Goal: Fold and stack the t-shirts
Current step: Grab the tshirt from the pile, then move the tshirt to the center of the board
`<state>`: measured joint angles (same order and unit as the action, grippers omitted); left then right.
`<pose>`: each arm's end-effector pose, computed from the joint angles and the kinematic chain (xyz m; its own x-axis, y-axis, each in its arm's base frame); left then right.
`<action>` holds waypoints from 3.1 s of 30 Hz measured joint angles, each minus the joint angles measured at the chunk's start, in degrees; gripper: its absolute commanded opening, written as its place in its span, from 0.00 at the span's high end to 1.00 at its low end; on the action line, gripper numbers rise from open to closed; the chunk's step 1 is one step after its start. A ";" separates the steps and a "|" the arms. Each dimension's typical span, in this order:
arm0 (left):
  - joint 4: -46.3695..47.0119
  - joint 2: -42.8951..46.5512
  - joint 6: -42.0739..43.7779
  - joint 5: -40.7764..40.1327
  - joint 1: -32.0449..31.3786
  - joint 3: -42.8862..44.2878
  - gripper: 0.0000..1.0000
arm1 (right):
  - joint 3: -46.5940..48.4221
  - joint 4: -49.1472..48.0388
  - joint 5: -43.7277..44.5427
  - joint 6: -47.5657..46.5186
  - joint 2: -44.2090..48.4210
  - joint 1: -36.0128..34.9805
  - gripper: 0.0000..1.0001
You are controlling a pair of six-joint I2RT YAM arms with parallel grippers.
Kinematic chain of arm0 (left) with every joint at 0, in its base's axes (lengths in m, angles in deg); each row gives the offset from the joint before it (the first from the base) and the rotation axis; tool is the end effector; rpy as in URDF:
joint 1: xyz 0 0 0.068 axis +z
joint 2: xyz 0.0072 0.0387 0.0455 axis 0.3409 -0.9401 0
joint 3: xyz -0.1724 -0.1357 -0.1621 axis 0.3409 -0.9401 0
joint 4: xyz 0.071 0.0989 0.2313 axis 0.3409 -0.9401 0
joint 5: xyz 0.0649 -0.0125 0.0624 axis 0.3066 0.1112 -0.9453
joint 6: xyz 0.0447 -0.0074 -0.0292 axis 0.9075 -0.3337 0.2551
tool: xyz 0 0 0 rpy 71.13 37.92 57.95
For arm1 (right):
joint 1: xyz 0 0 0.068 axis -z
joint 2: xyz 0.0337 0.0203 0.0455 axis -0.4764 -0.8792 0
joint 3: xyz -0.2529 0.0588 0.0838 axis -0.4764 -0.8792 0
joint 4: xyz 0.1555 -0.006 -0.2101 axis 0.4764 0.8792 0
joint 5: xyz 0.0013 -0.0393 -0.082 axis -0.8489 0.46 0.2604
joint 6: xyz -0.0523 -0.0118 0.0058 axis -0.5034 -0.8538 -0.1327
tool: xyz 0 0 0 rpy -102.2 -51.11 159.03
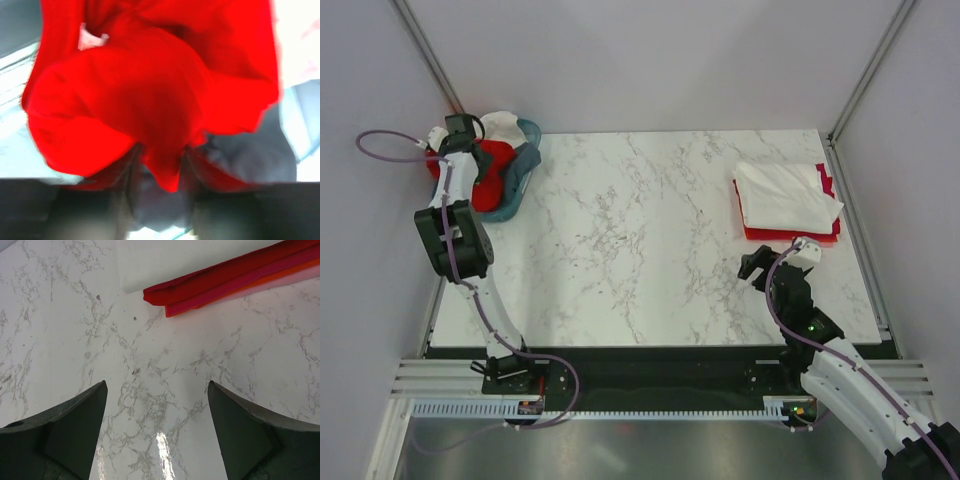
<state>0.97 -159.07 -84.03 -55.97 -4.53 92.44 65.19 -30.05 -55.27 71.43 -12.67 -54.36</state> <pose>0.4628 0.1385 0.2604 -0.1672 -0.7534 -0.6359 -0.8168 0.4671 -0.3386 0.1361 0.0482 0.1926 -0.2911 0.4264 -0.8564 0.1850 0.9034 0.3869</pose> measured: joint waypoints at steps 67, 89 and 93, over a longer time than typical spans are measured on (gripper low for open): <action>17.09 44.78 -20.20 25.88 -46.18 -8.44 0.97 | 0.00 0.39 1.29 0.04 -0.76 0.00 0.06; 8.09 84.94 -9.03 5.81 -31.69 -70.53 0.30 | 26.47 3.45 -2.75 -5.73 -38.27 -0.07 0.37; 5.33 84.94 -6.88 4.85 -31.69 -68.76 0.20 | 35.12 5.49 -0.74 -7.87 -49.59 -0.11 0.43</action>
<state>6.30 -74.14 -90.91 -51.12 -36.23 23.67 100.31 -24.57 -56.01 63.56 -62.27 -54.47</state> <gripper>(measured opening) 0.748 0.603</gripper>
